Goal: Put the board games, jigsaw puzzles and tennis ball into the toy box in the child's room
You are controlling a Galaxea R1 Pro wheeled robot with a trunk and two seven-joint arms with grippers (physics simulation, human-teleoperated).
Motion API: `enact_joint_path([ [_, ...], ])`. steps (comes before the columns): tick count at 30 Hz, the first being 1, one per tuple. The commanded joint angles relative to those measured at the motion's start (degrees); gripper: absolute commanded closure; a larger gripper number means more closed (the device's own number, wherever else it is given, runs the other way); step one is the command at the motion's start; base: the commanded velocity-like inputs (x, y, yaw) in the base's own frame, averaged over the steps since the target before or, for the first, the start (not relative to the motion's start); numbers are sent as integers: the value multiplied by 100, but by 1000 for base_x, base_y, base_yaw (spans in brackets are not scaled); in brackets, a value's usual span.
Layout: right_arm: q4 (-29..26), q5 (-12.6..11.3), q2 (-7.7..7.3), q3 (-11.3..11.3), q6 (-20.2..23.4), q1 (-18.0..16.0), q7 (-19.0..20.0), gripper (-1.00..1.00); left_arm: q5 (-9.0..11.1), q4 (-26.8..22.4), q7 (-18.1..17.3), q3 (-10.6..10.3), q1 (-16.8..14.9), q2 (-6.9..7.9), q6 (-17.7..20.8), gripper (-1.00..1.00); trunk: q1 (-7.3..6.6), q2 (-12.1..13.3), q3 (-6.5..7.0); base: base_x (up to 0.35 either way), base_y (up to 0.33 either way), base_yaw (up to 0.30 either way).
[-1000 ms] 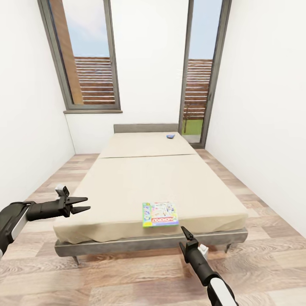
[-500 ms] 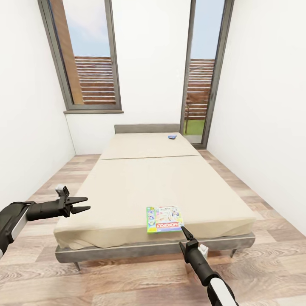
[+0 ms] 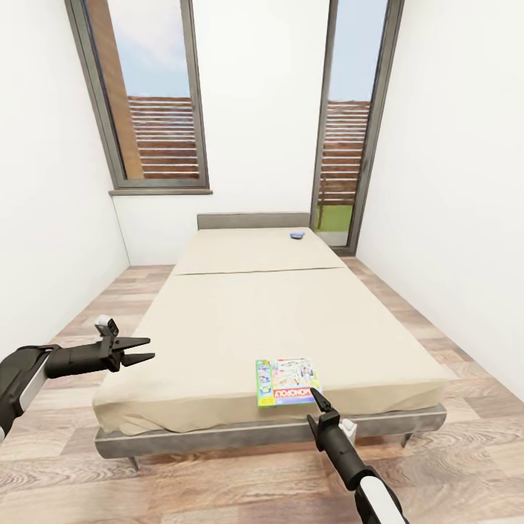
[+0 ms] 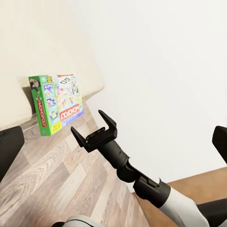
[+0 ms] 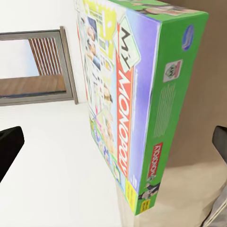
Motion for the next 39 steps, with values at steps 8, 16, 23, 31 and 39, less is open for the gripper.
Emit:
enact_joint_path([
  [8, 1, -47, 1, -22, 58, -6, 5, -100, 9, 4, -28, -18, -4, 6, 73, -100, -1, -2, -6, 5, 4, 0],
  [16, 1, -49, 0, -22, 62, -5, 4, -100, 29, 2, -28, -13, -4, 6, 80, -100, 87, -163, -78, 1, 0, 0],
  [23, 1, -49, -1, -22, 63, -5, 5, -100, 35, 5, -28, -12, -4, 9, 81, -100, 153, -283, -131, 0, 0, 0],
  [31, 1, -44, 1, -22, 63, -5, 5, -100, 40, 2, -28, -12, -4, 13, 81, -100, 219, -404, -185, 0, 0, 0],
  [39, 1, -45, 1, -22, 63, -7, 5, -100, 40, 2, -28, -12, -4, 15, 81, -100, 219, -404, -185, 0, 0, 0],
])
